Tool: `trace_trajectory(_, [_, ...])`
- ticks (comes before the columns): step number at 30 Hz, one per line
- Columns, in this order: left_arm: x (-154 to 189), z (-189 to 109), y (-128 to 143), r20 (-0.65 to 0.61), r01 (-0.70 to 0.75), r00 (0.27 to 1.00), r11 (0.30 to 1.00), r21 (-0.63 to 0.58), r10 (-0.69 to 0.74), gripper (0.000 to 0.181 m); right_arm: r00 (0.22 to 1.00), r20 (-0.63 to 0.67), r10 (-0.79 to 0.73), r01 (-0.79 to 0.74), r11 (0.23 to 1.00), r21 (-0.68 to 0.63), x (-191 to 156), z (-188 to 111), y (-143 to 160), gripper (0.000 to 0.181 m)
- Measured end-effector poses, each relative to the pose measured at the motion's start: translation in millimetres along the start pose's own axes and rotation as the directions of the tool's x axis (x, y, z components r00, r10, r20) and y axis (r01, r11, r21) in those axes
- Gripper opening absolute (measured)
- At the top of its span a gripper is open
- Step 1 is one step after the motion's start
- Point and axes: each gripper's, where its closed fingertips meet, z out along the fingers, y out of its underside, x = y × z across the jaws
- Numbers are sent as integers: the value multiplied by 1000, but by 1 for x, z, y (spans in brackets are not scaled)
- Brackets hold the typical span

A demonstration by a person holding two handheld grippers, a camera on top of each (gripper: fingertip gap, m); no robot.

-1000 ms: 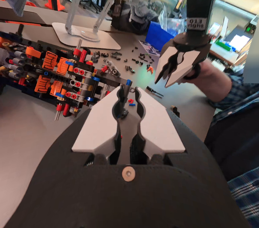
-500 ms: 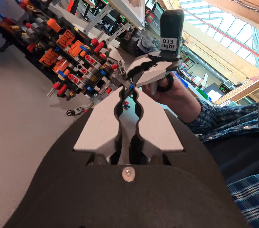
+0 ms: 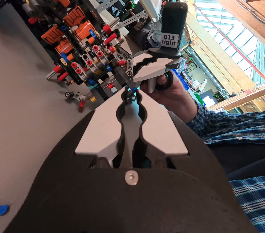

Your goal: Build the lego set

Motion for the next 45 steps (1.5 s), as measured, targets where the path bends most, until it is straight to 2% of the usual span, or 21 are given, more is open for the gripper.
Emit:
trace_trajectory(4, [-2,-2,1,13,-17,1000,1000,-21,17,9,1000,5,2,-2,1000,-10,0,1,-1,6])
trace_trajectory(9, [-1,-1,3,3,-7,1000,999,-34,7,9,1000,15,20,-21,997,79,3,-8,-13,20])
trace_trajectory(14, [0,-1,3,-18,9,1000,999,-37,-10,9,997,70,21,-27,995,94,1,-1,-18,9])
trace_trajectory(20, [-1,-5,2,-23,16,1000,1000,-26,-16,10,994,108,15,-23,997,75,-1,3,-20,8])
trace_trajectory(23, [-3,-10,1,26,-26,999,999,-38,27,11,994,106,5,-11,998,56,-1,6,-21,7])
trace_trajectory(25, [-3,-16,-2,92,-105,990,992,-68,111,12,994,112,3,-8,999,47,-3,8,-20,6])
trace_trajectory(27, [6,-21,-15,85,-145,985,988,-49,149,19,995,103,-5,2,999,37,-2,9,-19,6])
trace_trajectory(31, [7,-21,-25,131,-241,958,964,-107,254,21,994,112,6,-10,999,32,-1,13,-16,5])
trace_trajectory(33, [-3,-18,-20,175,-288,931,939,-188,321,21,992,123,9,-14,999,37,-1,14,-16,5])
trace_trajectory(37, [-9,-15,-22,189,-289,924,931,-222,332,20,990,138,11,-15,1000,27,-3,17,-15,5])
trace_trajectory(41, [-12,-15,-20,191,-296,918,920,-257,348,8,990,144,7,-10,1000,23,-5,20,-17,5])
trace_trajectory(45, [-9,-15,-21,173,-256,938,936,-239,301,6,990,142,-4,2,1000,11,-6,20,-18,5])
